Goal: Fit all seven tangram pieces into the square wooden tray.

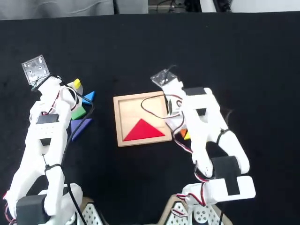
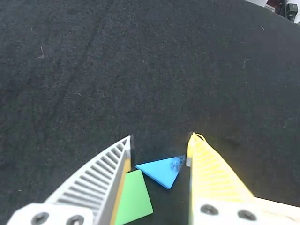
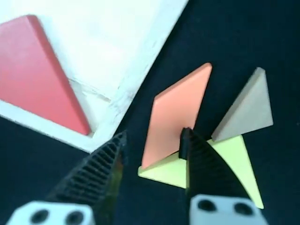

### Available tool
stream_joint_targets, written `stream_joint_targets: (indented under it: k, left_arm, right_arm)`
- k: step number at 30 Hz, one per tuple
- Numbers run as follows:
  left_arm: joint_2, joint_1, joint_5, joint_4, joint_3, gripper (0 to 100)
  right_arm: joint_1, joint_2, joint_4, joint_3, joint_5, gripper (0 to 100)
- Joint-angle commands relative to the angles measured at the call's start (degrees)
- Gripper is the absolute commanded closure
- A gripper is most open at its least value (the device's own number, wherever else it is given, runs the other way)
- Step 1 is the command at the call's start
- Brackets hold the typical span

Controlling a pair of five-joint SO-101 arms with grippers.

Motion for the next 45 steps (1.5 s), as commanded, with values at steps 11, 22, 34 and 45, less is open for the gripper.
stream_joint_targets:
  k: [11, 22, 34, 45]
  left_arm:
    - [-2.11, 0.57, -0.44, -0.88, -0.40, 80]
    - [-2.11, 0.75, -0.44, -0.88, -0.40, 80]
    - [-2.11, 0.75, -0.44, -0.88, -0.40, 80]
    - [-2.11, 0.84, -0.44, -0.88, -0.40, 80]
  right_arm:
    - [1.32, 10.33, 0.26, -7.34, 1.67, 82.5]
    - [5.71, 10.24, 0.09, -9.45, 1.23, 97.2]
    - [6.24, 10.24, 5.89, -12.88, 0.35, 71.7]
    - [3.60, 2.33, -0.62, -6.20, -1.23, 71.7]
